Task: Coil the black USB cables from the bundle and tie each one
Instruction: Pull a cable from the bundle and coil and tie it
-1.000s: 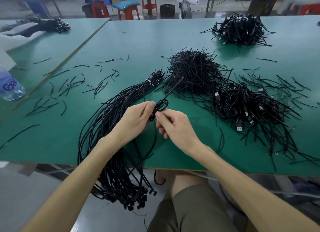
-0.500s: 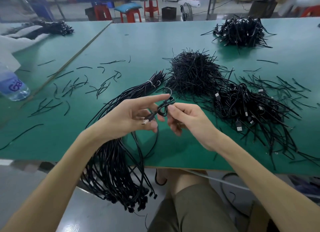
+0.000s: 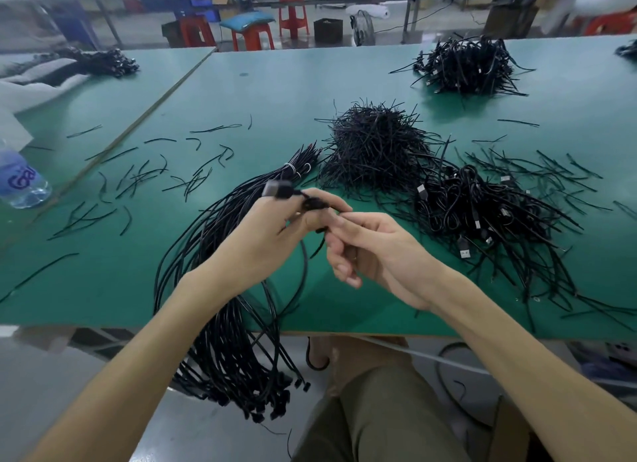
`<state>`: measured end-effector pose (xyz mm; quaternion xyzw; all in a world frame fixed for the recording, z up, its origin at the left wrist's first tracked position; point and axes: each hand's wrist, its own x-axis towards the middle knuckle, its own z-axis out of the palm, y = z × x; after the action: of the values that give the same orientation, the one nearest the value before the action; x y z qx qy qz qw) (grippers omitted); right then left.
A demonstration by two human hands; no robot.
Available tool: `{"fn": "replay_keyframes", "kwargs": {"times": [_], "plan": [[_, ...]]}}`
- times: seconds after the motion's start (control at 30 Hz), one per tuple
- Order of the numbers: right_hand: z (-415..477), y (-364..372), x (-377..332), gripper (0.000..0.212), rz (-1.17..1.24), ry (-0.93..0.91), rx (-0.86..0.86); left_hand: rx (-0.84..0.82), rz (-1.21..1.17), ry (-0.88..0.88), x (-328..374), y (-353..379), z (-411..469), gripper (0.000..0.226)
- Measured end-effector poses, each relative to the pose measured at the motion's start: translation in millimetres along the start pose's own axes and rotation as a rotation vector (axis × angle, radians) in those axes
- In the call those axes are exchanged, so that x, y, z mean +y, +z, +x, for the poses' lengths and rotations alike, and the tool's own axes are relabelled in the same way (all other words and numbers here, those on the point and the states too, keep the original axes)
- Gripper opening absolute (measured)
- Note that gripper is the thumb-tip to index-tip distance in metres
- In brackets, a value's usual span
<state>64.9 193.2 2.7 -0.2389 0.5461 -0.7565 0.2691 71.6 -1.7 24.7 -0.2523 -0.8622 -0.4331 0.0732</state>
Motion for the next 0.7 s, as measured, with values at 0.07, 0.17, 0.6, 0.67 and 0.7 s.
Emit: {"fn": "replay_keyframes", "kwargs": {"times": [0.07,0.17,0.6,0.67,0.7], "plan": [[-0.4,0.2,-3.3,0.031,0.012,0.002,-0.011,0.040,0.050,-0.055,3.8,-0.5,2.4,0.028],[-0.8,-0.6,-7.7,0.031,-0.046,0.007,-0.008,0.058,0.137,-0.143,9.0,-0.3,5.3,0.059],[-19.6,-15.9,-18.7,0.032,-0.806,-0.098,0.136,-0.400,-0.566,-0.193,5.3,-11.4,-9.5,0.055],[-20.9,-16.3,-19.2,0.032,-0.824,-0.101,0.139,-0.400,-0.490,-0.187,3.8,-8.6,-10.1,0.061],[-20.6,-15.9,-18.0,0.033,-0.828,-0.100,0.142,-0.377,-0.464,-0.195,3.8,-5.1,-9.3,0.057]]}}
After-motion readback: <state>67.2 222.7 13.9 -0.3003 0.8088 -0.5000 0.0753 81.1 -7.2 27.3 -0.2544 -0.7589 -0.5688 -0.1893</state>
